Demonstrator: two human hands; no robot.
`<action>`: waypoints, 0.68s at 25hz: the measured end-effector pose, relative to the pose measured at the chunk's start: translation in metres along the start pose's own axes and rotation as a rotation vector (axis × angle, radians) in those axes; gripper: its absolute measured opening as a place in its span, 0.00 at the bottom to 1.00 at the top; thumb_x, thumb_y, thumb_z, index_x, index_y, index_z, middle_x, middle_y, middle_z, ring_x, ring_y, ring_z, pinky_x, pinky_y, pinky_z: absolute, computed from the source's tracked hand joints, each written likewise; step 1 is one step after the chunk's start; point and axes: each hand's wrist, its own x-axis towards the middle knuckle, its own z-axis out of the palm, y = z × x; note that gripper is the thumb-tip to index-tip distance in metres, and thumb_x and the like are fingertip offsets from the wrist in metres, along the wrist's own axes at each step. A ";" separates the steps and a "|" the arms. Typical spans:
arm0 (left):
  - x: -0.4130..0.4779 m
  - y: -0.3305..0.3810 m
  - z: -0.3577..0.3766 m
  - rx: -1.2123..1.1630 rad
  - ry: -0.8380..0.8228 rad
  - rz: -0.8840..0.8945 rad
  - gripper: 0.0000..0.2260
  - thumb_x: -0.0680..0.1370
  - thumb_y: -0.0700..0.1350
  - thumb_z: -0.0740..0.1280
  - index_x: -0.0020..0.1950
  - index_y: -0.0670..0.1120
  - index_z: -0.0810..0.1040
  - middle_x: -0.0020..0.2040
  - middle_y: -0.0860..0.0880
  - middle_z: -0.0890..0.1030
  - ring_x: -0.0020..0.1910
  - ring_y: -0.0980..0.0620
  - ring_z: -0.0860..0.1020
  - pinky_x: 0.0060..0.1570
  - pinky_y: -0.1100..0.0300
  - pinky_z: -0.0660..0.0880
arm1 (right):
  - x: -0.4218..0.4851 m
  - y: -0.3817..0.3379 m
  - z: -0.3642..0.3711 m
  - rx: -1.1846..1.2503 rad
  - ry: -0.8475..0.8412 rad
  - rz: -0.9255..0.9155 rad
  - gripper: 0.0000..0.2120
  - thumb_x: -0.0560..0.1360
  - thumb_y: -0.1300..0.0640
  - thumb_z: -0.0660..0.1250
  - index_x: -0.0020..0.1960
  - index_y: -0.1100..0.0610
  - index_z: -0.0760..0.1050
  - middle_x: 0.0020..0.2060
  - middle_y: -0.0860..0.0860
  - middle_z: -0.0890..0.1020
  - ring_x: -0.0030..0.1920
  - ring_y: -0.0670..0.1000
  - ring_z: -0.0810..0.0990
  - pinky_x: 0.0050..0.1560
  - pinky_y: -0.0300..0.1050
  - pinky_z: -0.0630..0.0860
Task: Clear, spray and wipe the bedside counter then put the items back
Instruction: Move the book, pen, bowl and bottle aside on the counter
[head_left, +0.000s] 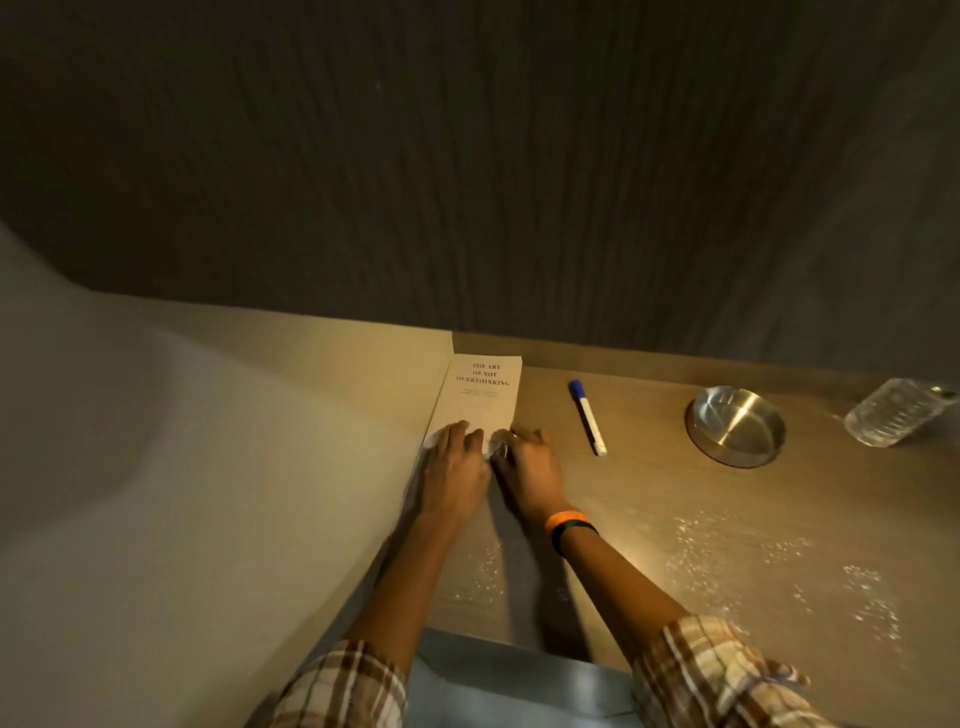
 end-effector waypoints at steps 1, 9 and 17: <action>0.000 0.004 0.000 -0.011 0.000 -0.003 0.21 0.80 0.44 0.64 0.73 0.45 0.70 0.74 0.43 0.70 0.75 0.46 0.65 0.74 0.50 0.67 | -0.001 0.000 0.000 -0.010 0.007 -0.021 0.09 0.80 0.56 0.63 0.58 0.55 0.78 0.57 0.53 0.81 0.56 0.57 0.75 0.53 0.48 0.73; 0.017 0.112 -0.003 -0.214 0.060 0.019 0.16 0.81 0.46 0.63 0.68 0.47 0.74 0.63 0.45 0.75 0.60 0.47 0.75 0.62 0.50 0.74 | -0.032 0.079 -0.086 -0.071 0.291 0.179 0.14 0.79 0.50 0.67 0.62 0.54 0.79 0.61 0.54 0.78 0.61 0.56 0.73 0.61 0.50 0.73; 0.062 0.194 0.013 -0.307 -0.099 -0.223 0.11 0.82 0.44 0.65 0.64 0.46 0.79 0.58 0.42 0.78 0.49 0.47 0.78 0.46 0.55 0.78 | -0.074 0.190 -0.148 -0.189 0.313 0.698 0.21 0.73 0.39 0.71 0.52 0.56 0.81 0.73 0.61 0.67 0.69 0.64 0.67 0.69 0.61 0.69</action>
